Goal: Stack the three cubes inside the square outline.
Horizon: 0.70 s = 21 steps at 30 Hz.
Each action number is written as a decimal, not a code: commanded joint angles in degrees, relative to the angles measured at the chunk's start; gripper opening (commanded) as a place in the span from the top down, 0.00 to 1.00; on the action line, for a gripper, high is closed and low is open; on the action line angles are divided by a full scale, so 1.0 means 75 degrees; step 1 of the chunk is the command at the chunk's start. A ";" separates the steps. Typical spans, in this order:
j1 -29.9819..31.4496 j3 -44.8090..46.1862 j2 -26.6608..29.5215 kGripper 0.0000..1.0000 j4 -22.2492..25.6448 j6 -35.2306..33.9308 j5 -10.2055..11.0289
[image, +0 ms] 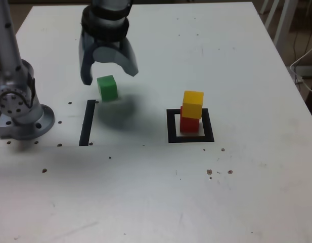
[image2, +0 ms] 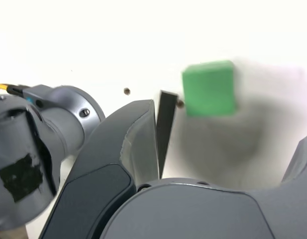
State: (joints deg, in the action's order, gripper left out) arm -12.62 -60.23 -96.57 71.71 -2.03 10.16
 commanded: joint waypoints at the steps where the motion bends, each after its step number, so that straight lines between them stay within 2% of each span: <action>1: -0.0145 0.0171 -0.0001 0.03 -0.0140 0.0056 0.0014; 14: -0.0997 0.0912 -0.0580 0.06 -0.1211 0.0455 -0.0003; 18: -0.1146 0.0952 -0.0885 0.17 -0.1410 0.0548 -0.0031; 21: -0.1165 0.0913 -0.1017 0.35 -0.1454 0.0564 -0.0030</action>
State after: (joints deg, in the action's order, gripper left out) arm -21.29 -53.17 -103.68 60.98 2.12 9.96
